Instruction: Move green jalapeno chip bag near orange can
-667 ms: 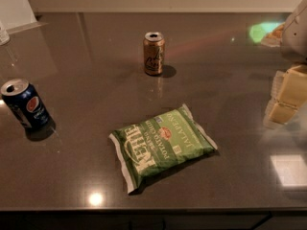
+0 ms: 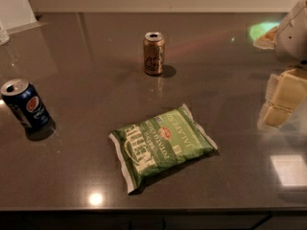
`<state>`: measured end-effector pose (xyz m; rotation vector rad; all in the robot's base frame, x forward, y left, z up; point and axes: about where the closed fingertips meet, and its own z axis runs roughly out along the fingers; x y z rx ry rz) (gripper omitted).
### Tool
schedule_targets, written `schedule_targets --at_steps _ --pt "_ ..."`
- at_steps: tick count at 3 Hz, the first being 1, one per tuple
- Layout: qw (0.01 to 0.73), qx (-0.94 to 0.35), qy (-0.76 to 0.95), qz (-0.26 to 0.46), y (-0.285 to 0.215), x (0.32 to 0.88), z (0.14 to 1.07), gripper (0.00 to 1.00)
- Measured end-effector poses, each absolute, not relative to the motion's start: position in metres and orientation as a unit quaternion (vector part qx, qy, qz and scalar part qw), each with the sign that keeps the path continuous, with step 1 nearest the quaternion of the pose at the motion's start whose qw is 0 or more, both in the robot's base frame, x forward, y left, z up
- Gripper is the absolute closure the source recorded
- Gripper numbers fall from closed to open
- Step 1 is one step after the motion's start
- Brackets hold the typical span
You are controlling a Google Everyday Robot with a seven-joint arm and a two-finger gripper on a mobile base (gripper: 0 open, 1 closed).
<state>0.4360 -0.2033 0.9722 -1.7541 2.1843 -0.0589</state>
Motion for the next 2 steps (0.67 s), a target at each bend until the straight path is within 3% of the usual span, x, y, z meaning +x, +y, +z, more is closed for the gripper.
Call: schedule_targets --at_steps 2 --pt "0.195 -0.668 0.717 0.027 -0.14 0.427 0.932 0.0"
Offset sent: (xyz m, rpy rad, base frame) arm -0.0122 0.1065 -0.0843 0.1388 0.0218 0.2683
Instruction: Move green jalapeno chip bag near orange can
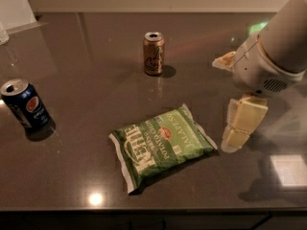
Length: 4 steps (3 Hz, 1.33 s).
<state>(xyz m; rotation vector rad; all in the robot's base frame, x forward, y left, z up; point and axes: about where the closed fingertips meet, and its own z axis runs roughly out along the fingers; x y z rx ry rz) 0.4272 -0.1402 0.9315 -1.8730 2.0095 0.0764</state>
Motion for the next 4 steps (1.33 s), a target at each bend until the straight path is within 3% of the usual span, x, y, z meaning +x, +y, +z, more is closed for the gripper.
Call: schedule_targets --at_steps 3,4 --pt "0.199 -0.702 0.676 0.096 -0.069 0.426 0.851 0.0" --pt "0.194 -0.706 0.673 0.106 -0.059 0.425 0.837 0.17"
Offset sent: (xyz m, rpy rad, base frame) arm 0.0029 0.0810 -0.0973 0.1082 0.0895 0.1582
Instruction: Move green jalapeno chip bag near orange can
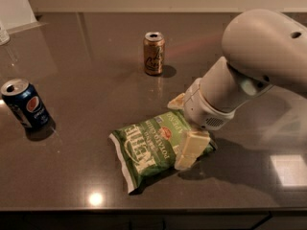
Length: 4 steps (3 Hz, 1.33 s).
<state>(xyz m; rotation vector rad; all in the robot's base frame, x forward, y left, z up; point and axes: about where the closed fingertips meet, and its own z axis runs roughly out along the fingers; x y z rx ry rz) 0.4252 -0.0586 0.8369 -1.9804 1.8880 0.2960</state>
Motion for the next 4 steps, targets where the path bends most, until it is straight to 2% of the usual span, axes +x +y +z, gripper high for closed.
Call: schedule_targets --at_steps 1,4 --pt "0.185 -0.707 0.674 0.107 -0.055 0.426 0.831 0.3" --pt "0.21 -0.681 0.699 0.055 -0.075 0.483 0.886 0.99"
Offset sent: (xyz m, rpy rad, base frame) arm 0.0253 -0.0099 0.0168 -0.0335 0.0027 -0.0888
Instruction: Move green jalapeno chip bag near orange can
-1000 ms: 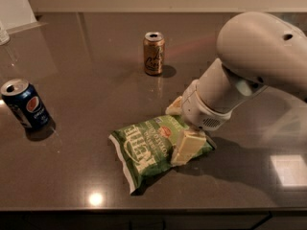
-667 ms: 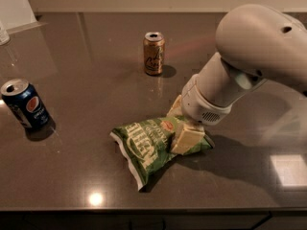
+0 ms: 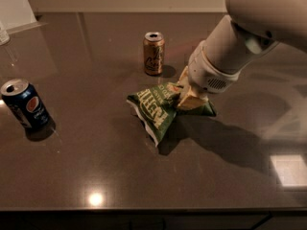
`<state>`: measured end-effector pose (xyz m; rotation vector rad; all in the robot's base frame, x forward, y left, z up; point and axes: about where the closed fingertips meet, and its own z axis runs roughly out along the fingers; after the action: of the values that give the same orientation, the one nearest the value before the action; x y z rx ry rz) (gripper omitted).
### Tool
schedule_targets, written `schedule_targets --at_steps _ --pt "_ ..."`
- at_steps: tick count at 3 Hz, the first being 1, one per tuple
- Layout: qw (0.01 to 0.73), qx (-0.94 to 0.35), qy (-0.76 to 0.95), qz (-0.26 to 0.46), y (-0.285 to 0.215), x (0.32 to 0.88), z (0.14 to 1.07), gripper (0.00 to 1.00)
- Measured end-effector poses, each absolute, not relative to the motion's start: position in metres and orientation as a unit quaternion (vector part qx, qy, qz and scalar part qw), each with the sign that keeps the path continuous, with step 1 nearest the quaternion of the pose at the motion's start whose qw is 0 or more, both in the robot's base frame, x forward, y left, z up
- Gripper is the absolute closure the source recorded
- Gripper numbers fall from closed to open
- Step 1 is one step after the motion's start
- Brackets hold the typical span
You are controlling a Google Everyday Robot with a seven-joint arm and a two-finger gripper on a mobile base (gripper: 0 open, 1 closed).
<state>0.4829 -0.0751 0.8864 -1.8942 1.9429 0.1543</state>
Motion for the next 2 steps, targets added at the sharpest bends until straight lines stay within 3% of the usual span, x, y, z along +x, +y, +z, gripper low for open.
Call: schedule_targets --at_steps 2 --pt "0.23 -0.689 0.687 0.003 -0.081 0.552 0.911 1.0"
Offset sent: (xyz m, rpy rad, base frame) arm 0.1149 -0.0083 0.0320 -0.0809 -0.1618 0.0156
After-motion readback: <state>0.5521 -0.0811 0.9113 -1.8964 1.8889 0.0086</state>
